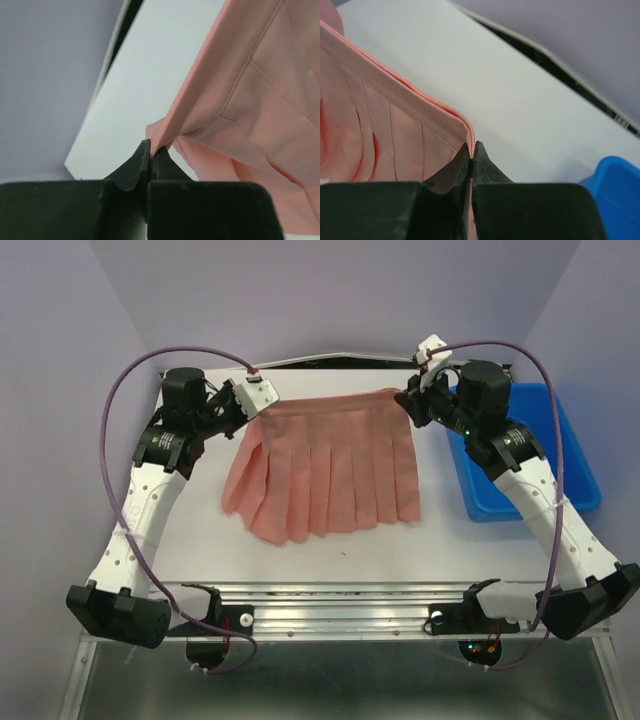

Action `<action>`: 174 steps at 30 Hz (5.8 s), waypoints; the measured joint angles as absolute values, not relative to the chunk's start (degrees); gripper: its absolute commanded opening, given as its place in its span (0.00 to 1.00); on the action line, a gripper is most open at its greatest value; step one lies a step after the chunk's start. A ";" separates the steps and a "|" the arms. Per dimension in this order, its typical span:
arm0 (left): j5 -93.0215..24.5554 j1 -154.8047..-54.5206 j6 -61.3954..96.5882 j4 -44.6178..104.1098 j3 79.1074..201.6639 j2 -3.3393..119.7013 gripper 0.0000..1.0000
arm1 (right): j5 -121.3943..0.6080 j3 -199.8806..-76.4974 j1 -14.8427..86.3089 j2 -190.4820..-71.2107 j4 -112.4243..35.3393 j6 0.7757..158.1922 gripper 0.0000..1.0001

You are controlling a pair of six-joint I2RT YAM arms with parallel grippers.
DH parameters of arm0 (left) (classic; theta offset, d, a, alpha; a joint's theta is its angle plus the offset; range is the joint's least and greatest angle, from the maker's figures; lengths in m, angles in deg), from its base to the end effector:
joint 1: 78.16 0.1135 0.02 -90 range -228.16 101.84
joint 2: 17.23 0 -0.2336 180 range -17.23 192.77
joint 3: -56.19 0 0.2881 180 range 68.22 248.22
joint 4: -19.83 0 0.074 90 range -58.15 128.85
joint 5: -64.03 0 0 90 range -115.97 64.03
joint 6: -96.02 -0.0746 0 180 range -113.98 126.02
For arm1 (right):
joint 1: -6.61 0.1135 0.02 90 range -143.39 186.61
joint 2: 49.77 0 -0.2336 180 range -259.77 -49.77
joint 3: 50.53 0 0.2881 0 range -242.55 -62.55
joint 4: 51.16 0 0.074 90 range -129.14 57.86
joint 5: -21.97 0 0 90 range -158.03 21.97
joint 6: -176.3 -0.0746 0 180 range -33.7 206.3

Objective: Fold and stack the skirts
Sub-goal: Flatten the skirt out

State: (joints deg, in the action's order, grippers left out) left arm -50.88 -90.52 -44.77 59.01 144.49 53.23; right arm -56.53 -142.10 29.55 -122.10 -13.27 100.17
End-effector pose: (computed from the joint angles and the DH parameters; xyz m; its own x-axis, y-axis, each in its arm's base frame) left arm 0.3333 -0.1052 0.3704 0.2226 0.6706 -0.7076 0.6404 0.4466 0.6248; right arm 0.3262 0.1542 0.3840 -0.1526 -0.3197 -0.9351 -0.6103 0.7748 -0.1652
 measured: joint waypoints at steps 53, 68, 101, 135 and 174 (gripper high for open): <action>-37.68 -87.40 -18.71 57.41 166.34 88.92 0.93 | -83.61 -144.25 25.87 -156.37 -37.03 102.90 0.82; -42.42 -83.27 -17.29 53.13 140.40 74.72 0.35 | -65.82 -143.96 25.06 -150.06 -20.72 104.23 0.65; -46.97 -82.57 -16.44 66.83 187.46 118.12 0.60 | -25.53 -132.11 48.41 -149.18 -0.83 95.45 0.55; -58.51 -93.61 -21.01 53.04 133.19 72.75 0.35 | -26.21 -127.02 33.59 -149.27 -8.61 77.68 0.52; -36.89 -138.81 -26.36 30.90 120.75 80.57 0.00 | -43.98 -150.34 22.11 -174.12 -22.89 62.62 0.01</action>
